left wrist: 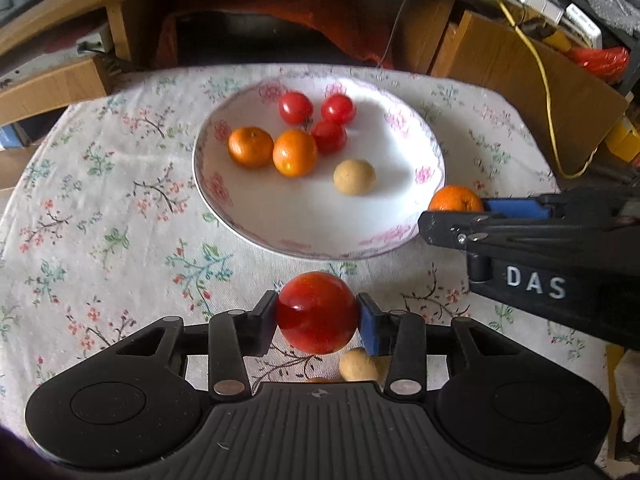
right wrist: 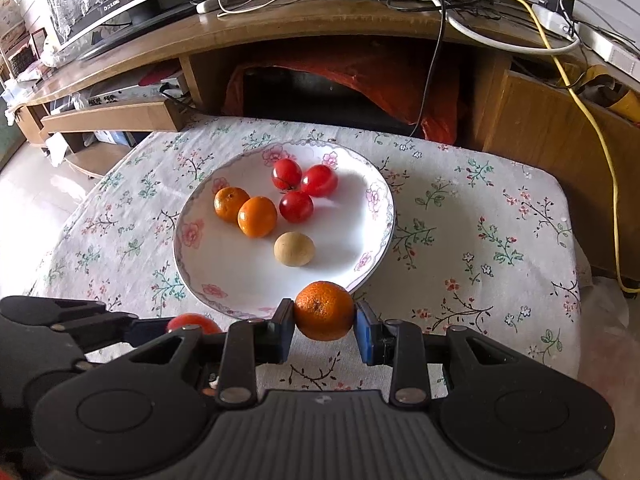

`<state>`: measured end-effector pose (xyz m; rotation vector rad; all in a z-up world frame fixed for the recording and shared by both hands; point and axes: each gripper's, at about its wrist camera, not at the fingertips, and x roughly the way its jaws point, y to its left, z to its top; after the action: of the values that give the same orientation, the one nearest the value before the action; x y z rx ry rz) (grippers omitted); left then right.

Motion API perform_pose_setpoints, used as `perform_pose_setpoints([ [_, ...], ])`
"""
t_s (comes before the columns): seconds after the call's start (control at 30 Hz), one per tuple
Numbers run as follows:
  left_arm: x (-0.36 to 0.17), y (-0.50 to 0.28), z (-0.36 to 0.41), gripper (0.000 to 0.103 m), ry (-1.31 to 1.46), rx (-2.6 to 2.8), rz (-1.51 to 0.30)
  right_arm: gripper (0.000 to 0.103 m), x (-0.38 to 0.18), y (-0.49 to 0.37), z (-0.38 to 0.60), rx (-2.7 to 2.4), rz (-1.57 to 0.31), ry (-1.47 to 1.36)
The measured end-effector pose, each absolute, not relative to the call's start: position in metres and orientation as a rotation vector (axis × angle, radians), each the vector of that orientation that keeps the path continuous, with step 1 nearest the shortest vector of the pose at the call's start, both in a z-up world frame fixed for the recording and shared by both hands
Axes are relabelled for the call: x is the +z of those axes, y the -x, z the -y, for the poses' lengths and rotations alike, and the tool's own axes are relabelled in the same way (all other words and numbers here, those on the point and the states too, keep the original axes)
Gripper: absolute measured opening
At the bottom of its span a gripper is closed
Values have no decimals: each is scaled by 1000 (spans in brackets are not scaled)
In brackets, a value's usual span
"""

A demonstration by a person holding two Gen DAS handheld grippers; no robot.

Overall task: Organize fruits
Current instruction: 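Carry the large red tomato and the orange with both tools toward the white bowl, then lower the tomato into the bowl and open the left tool while the right tool releases the orange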

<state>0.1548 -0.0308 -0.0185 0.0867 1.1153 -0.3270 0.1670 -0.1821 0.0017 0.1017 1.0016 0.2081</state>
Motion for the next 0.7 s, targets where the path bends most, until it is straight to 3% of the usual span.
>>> perform_pose_setpoints([
  [0.7, 2, -185, 28, 50, -87, -274, -1049, 33, -1, -190, 185, 189, -990, -118],
])
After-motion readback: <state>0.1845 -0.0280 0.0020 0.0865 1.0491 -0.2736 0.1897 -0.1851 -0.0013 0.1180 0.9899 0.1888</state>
